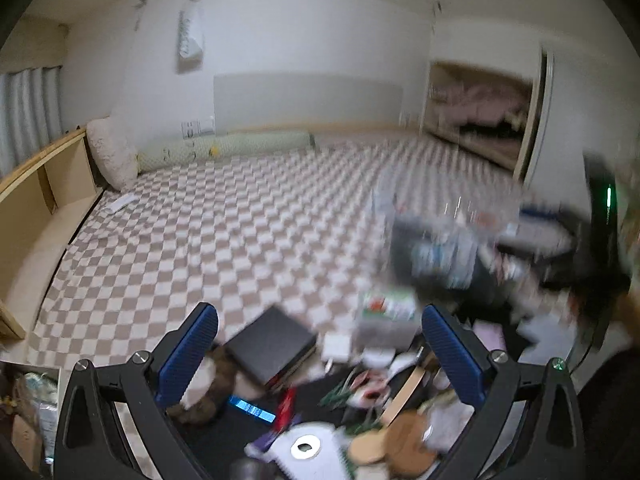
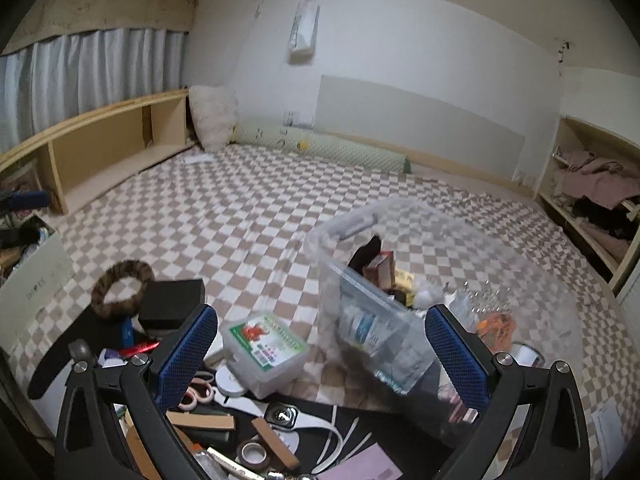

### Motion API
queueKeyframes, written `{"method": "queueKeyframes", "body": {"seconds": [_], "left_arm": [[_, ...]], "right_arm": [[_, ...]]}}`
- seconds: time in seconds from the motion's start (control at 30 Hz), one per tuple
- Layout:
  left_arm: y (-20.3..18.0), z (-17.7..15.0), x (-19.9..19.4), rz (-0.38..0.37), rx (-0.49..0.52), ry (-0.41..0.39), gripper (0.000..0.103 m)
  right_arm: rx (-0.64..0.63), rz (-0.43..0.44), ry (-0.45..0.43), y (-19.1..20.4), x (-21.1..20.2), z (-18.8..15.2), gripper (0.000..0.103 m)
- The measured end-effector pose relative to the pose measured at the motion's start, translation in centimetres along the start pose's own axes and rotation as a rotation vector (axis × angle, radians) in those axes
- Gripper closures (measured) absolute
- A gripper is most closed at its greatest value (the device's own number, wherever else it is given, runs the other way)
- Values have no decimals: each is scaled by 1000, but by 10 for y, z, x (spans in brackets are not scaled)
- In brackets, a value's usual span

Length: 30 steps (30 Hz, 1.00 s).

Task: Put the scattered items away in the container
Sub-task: 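Swing both open grippers back to the cluttered pile and lower over it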

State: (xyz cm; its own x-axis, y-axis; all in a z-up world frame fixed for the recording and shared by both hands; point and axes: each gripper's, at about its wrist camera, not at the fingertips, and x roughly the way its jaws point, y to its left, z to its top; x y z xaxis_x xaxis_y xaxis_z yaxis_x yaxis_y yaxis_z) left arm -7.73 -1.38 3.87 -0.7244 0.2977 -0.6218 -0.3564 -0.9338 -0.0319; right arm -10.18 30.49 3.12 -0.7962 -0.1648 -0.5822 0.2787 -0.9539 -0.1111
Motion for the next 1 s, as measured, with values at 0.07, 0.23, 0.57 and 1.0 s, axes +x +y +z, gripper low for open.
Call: {"method": "queueKeyframes", "body": {"seconds": [0.07, 0.23, 0.57, 1.0], "left_arm": [[-2, -17, 11, 8, 22, 53, 0], [-16, -45, 38, -13, 49, 174, 0], [-41, -73, 85, -81, 32, 368, 0], [-60, -87, 115, -109, 8, 489, 0]], "right_arm": [[-2, 12, 28, 3, 7, -3, 0], [-18, 64, 132, 10, 31, -15, 0], [-3, 91, 424, 6, 86, -65, 5], [-190, 159, 569, 32, 106, -107, 43]]}}
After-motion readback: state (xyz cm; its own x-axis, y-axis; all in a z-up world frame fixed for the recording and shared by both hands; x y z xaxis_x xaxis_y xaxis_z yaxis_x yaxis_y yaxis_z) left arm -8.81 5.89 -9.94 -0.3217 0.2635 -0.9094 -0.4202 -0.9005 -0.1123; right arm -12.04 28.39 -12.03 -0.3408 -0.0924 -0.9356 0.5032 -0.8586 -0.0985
